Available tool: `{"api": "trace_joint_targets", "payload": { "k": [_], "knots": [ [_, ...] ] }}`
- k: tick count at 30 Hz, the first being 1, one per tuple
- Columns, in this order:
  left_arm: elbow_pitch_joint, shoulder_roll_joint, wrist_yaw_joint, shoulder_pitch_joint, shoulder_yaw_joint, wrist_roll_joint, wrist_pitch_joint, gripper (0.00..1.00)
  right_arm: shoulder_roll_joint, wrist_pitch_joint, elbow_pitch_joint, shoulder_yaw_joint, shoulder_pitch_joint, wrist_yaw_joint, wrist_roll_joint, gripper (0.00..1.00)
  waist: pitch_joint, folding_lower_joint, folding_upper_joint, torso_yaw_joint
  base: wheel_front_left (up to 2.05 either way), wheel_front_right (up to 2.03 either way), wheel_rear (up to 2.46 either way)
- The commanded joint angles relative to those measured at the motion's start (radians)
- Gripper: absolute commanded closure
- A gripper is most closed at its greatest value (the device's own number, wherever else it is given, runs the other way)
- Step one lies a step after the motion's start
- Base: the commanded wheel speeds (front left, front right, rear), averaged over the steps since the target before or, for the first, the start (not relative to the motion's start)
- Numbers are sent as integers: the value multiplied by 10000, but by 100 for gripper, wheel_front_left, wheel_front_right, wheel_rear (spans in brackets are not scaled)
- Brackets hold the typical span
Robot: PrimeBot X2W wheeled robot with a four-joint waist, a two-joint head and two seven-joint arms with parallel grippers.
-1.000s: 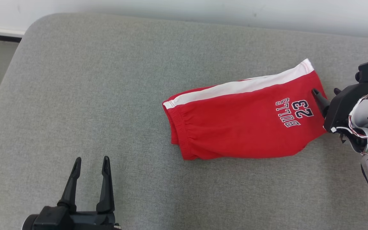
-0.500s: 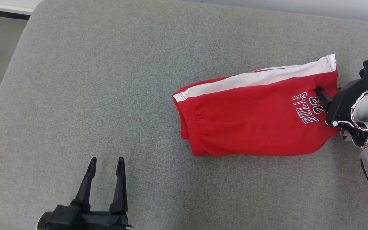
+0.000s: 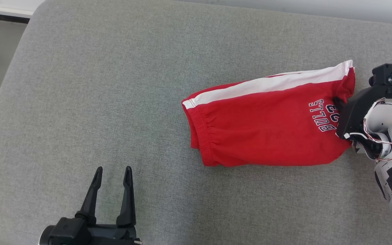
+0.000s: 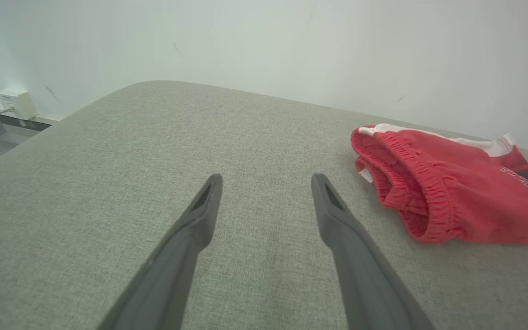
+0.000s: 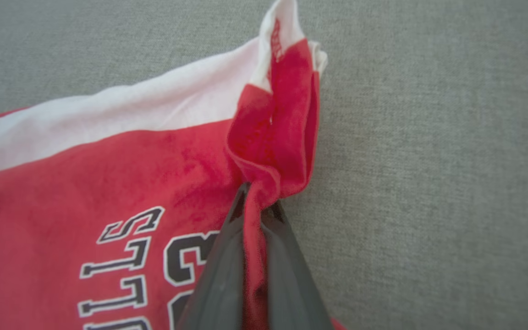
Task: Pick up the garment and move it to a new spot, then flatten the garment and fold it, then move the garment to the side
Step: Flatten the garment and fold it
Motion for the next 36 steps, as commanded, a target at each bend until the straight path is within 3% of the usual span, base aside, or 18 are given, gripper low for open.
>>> {"api": "trace_joint_targets", "payload": {
  "k": [1, 6, 20, 27, 36],
  "knots": [
    [35, -10, -27, -104, 20, -91, -29, 0, 153, 186, 282, 145, 621, 28, 6, 100, -12, 0, 0, -10, 0, 0, 0],
    [64, -11, -34, -56, 52, -59, -29, 0, -506, -336, 322, -84, 590, -7, -544, 100, -249, 0, 0, -50, 0, 0, 0],
    [-29, -8, -56, 304, 116, -16, -30, 0, -1213, -853, -983, -1710, 1653, 2, -1700, 100, -1059, 0, 0, -799, 0, 0, 0],
    [113, -7, -38, 454, 31, -92, -28, 0, -1051, -498, -2763, -2016, 2227, 2, -2348, 100, -1439, 0, 0, -979, 0, 0, 0],
    [162, -7, -53, 639, -83, -206, -28, 0, -361, 948, -4997, -1052, 2209, 2, -2515, 100, -1799, 0, 0, -841, 0, 0, 0]
  ]
}}
